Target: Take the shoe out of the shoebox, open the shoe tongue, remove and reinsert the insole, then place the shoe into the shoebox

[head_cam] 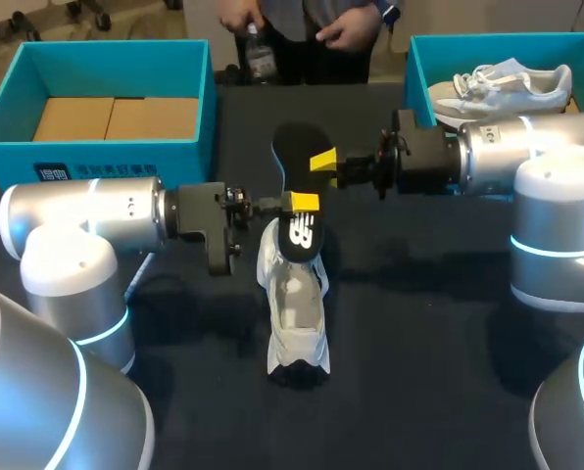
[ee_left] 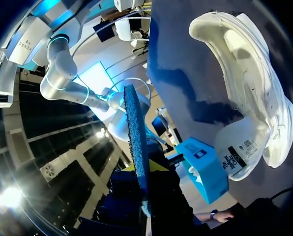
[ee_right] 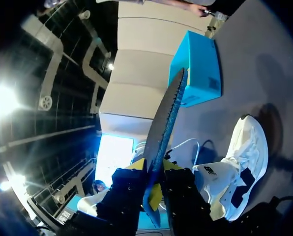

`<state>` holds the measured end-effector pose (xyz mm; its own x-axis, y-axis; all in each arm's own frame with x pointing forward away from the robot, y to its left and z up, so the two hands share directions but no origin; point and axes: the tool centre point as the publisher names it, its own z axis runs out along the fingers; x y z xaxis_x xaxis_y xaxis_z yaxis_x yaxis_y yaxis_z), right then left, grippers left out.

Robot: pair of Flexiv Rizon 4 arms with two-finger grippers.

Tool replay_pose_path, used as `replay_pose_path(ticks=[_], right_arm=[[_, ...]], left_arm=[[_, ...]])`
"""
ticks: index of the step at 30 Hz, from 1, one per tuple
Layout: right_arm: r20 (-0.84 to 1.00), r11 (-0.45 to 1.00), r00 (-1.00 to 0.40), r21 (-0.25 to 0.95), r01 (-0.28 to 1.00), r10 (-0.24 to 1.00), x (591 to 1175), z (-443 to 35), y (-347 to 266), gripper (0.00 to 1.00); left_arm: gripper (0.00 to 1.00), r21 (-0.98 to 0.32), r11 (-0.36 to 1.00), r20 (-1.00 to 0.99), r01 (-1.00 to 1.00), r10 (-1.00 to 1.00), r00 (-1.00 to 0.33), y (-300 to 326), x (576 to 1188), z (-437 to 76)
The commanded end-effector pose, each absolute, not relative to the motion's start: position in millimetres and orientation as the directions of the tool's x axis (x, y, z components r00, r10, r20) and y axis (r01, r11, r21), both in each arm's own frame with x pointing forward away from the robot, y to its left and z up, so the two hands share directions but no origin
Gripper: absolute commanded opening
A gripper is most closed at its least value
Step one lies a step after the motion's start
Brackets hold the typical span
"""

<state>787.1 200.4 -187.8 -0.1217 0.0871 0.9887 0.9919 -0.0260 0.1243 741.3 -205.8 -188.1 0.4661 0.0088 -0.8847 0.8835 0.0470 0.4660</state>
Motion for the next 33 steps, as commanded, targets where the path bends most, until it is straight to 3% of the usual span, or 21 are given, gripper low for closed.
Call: replay_pose_path(ticks=[1, 4, 6, 12, 13, 15, 27, 33], right_arm=[[0.990, -0.026, -0.109, 0.112, 0.993, 0.091, 785.7, -186.4, 202.1, 0.07], [0.992, -0.022, -0.104, 0.106, 0.994, 0.077, 784.6, -186.6, 202.0, 0.07], [0.992, -0.022, -0.104, 0.106, 0.994, 0.074, 784.0, -186.6, 201.7, 0.00], [0.991, -0.018, -0.115, 0.116, 0.993, 0.066, 781.9, -185.9, 200.0, 0.00], [0.991, -0.017, -0.114, 0.115, 0.993, 0.066, 781.9, -186.7, 199.5, 0.00], [0.991, -0.017, -0.114, 0.115, 0.993, 0.065, 781.7, -187.6, 198.7, 0.00], [0.988, -0.020, -0.128, 0.130, 0.991, 0.086, 779.5, -193.8, 188.6, 0.00], [0.988, -0.012, -0.118, 0.120, 0.993, 0.098, 778.5, -197.7, 185.6, 0.00]], left_arm=[[0.00, 0.469, 0.043, -0.883, 0.882, 0.010, 0.469, -208.6, 741.4, -190.6], [0.00, 0.472, 0.033, -0.882, 0.881, 0.014, 0.472, -209.8, 741.6, -193.1], [0.00, 0.469, 0.032, -0.883, 0.883, 0.013, 0.469, -210.5, 742.3, -194.5], [0.00, 0.432, 0.031, -0.902, 0.901, 0.003, 0.432, -208.7, 741.2, -195.0], [0.38, 0.416, 0.024, -0.909, 0.909, 0.001, 0.417, -207.8, 740.0, -194.3], [0.98, 0.403, 0.015, -0.915, 0.915, 0.002, 0.403, -204.4, 737.5, -192.5], [1.00, 0.249, -0.008, -0.968, 0.969, 0.027, 0.249, -143.7, 726.4, -161.4], [1.00, 0.170, -0.057, -0.974, 0.984, 0.145, 0.176, -122.6, 738.7, -140.2]])
